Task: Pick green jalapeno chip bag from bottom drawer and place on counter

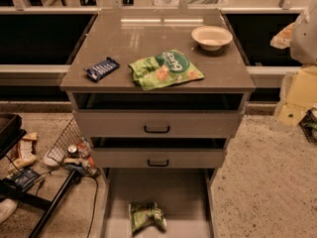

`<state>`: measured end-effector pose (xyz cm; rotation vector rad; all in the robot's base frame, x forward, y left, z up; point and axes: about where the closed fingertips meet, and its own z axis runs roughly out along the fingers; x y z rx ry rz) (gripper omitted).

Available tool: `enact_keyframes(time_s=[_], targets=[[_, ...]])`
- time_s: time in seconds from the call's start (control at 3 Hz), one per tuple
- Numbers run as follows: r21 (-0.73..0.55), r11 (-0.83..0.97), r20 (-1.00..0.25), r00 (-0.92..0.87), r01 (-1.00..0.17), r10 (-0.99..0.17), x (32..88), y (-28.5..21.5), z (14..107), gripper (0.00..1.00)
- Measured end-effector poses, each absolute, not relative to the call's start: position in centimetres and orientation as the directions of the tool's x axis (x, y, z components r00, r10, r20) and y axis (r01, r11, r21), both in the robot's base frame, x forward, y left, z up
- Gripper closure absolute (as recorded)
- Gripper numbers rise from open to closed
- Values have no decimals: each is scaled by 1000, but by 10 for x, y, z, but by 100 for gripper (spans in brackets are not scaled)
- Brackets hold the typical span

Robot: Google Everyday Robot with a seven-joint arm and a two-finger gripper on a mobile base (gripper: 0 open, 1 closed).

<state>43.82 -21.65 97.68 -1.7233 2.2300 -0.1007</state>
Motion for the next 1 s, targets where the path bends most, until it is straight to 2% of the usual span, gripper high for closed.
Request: enact_keyframes(time_s=[0.67, 1.0], targets=[[-283, 267, -222, -208, -921, -953, 428, -215, 958, 0], [-269, 304, -241, -242, -914, -940, 421, -221, 890, 0]])
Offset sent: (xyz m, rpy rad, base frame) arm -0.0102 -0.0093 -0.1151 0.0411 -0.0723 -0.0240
